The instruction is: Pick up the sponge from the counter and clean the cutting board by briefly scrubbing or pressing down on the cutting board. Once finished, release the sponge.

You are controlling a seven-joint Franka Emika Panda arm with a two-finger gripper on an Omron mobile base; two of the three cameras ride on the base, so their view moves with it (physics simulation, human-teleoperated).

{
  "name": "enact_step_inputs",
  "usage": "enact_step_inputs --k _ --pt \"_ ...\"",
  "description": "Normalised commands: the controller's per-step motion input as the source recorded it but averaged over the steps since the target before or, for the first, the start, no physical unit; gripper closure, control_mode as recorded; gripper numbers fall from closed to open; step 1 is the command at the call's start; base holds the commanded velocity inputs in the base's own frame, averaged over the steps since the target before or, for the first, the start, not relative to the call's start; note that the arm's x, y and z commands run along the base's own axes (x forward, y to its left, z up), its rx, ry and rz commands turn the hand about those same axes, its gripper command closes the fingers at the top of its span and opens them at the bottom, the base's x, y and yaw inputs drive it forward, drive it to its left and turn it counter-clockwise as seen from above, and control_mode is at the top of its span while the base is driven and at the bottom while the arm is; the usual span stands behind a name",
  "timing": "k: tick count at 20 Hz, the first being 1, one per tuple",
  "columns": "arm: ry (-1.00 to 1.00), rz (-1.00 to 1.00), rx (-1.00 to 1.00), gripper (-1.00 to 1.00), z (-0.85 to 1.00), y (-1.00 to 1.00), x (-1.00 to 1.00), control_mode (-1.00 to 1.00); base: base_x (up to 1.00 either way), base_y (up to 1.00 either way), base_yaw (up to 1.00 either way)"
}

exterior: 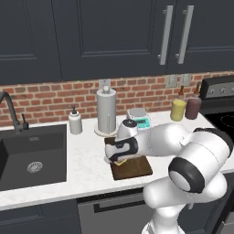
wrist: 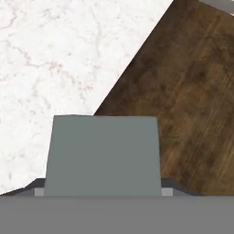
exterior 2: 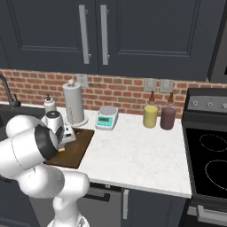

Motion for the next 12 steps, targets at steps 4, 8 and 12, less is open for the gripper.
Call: enact_step_inputs --k 4,8,12 --pt "0.0 -0.02 0.0 1.0 -0.07 -0.35 0.57 -1.0 0.0 0.0 0.0" --pt "0.0 -0.02 0.0 1.0 -0.02 -0.36 0.39 -1.0 0.0 0.0 0.0" --pt "0.0 -0.02 0.0 1.0 0.0 -0.31 0.34 -1.0 0.0 0.0 0.0"
